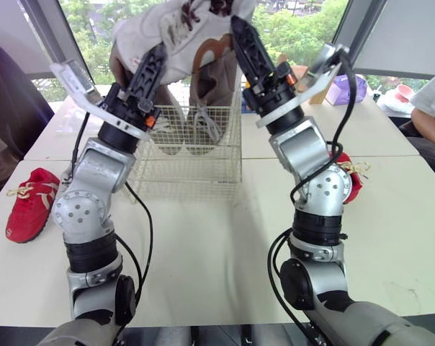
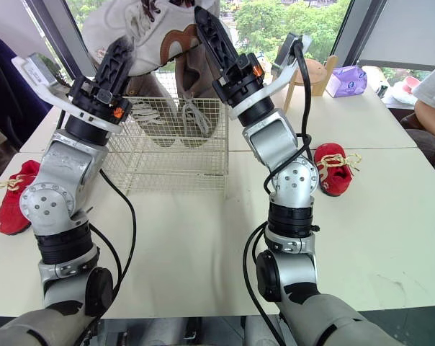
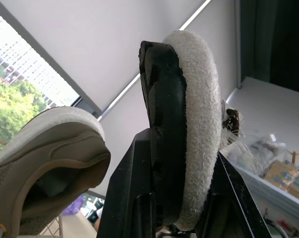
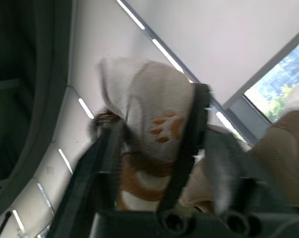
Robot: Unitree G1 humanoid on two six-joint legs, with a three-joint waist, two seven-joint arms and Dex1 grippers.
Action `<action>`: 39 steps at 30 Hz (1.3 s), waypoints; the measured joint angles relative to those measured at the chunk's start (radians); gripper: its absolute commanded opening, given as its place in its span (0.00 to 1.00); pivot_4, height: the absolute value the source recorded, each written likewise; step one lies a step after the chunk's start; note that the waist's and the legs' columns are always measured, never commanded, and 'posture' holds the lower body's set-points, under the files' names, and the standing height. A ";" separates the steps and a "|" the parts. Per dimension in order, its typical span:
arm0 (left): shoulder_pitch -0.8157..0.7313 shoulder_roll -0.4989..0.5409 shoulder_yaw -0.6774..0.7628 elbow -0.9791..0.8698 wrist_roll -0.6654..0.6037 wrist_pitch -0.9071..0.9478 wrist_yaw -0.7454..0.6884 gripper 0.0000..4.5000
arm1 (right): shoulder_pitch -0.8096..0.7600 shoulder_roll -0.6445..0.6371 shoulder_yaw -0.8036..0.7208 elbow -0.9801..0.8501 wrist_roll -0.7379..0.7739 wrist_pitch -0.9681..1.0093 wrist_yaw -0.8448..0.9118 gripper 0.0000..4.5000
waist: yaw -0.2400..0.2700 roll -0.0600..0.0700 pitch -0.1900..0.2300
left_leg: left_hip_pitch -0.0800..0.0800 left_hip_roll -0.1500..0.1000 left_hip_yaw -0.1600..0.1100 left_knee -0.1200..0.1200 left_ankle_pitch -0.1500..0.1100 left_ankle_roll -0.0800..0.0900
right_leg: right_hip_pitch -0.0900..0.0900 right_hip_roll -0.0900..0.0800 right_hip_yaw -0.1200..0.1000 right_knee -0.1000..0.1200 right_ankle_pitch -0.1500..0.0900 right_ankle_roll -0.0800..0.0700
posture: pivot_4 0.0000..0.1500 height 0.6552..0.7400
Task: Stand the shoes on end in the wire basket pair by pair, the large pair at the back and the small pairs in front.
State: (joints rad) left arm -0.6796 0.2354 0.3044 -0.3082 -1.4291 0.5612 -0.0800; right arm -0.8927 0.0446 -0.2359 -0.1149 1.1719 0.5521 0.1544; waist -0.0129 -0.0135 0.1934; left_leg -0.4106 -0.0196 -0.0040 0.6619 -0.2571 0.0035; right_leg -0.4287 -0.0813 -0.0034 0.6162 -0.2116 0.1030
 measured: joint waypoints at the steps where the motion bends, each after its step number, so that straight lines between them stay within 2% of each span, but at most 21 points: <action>1: 0.000 0.000 0.000 -0.001 0.003 -0.001 0.000 0.07 | 0.000 0.000 0.000 0.000 -0.002 0.000 0.000 0.09 | 0.000 0.000 0.000 | 0.000 0.000 0.000 0.000 0.000 0.000 | 0.000 0.000 0.000 0.000 0.000 0.000 | 1.00 1.00; 2: 0.000 0.000 0.000 -0.001 0.003 -0.001 0.000 0.07 | 0.000 0.000 0.001 0.000 -0.003 0.000 0.000 0.06 | 0.000 0.000 0.000 | 0.000 0.000 0.000 0.000 0.000 0.000 | 0.000 0.000 0.000 0.000 0.000 0.000 | 1.00 1.00; 6: 0.000 0.000 0.000 -0.001 0.003 -0.001 0.000 0.07 | 0.000 0.001 0.000 0.000 -0.005 0.000 -0.002 0.06 | 0.000 0.000 0.000 | 0.000 0.000 0.000 0.000 0.000 0.000 | 0.000 0.000 0.000 0.000 0.000 0.000 | 1.00 1.00; 8: 0.000 0.001 0.000 -0.001 0.003 -0.001 0.000 0.07 | 0.000 0.002 0.000 0.000 -0.005 0.000 -0.004 0.29 | 0.000 0.000 0.000 | 0.000 0.000 0.000 0.000 0.000 0.000 | 0.000 0.000 0.000 0.000 0.000 0.000 | 1.00 1.00; 10: 0.000 0.004 0.000 -0.001 0.003 0.000 0.000 0.07 | 0.000 0.002 0.001 0.000 -0.003 0.000 -0.002 0.46 | 0.000 0.000 0.000 | 0.000 0.000 0.000 0.000 0.000 0.000 | 0.000 0.000 0.000 0.000 0.000 0.000 | 1.00 1.00; 14: -0.001 0.004 0.001 0.006 0.001 0.000 0.001 0.07 | 0.000 0.007 0.006 -0.004 0.017 0.001 -0.003 0.90 | -0.001 0.000 0.000 | 0.000 0.001 0.000 0.000 0.000 0.000 | 0.000 0.000 0.000 0.000 0.000 0.000 | 1.00 1.00; 24: -0.012 -0.011 0.000 0.011 -0.090 0.006 0.035 0.07 | -0.027 0.014 -0.020 -0.009 0.030 -0.044 -0.027 0.90 | -0.002 0.000 0.000 | 0.000 0.001 -0.001 0.000 0.000 0.000 | 0.000 0.000 0.000 -0.001 0.000 0.000 | 1.00 1.00; 32: 0.010 0.020 -0.027 0.009 -0.063 0.023 0.016 0.07 | -0.026 0.015 -0.013 -0.009 0.031 -0.045 -0.021 0.90 | 0.001 0.000 0.000 | 0.000 0.001 0.000 0.000 0.000 0.000 | 0.000 0.000 0.000 -0.001 0.000 0.000 | 1.00 1.00; 35: 0.010 0.021 -0.041 0.001 -0.044 0.023 0.003 0.07 | -0.024 0.015 -0.013 -0.009 0.030 -0.041 -0.021 0.72 | 0.000 0.000 0.000 | 0.000 0.001 -0.001 0.000 0.000 0.000 | 0.000 0.000 0.000 -0.001 0.000 0.000 | 1.00 1.00; 37: 0.010 0.021 -0.045 -0.004 -0.038 0.022 -0.002 0.07 | -0.016 0.014 -0.014 -0.009 0.030 -0.042 -0.021 0.50 | -0.001 0.000 0.000 | 0.000 0.001 -0.001 0.000 0.000 0.000 | 0.000 0.000 0.000 -0.001 0.000 0.000 | 1.00 1.00; 39: 0.010 0.021 -0.045 -0.008 -0.035 0.023 -0.004 0.07 | -0.012 0.012 -0.014 -0.009 0.029 -0.041 -0.021 0.34 | -0.001 0.000 0.000 | 0.000 0.001 -0.001 0.000 0.000 0.000 | 0.000 0.000 0.000 -0.001 0.000 0.000 | 1.00 1.00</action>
State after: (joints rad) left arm -0.6692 0.2569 0.2589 -0.3163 -1.4643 0.5837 -0.0837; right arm -0.9050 0.0569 -0.2501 -0.1243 1.2010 0.5108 0.1333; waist -0.0136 -0.0135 0.1935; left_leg -0.4109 -0.0187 -0.0045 0.6615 -0.2573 0.0038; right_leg -0.4286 -0.0814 -0.0035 0.6152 -0.2118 0.1029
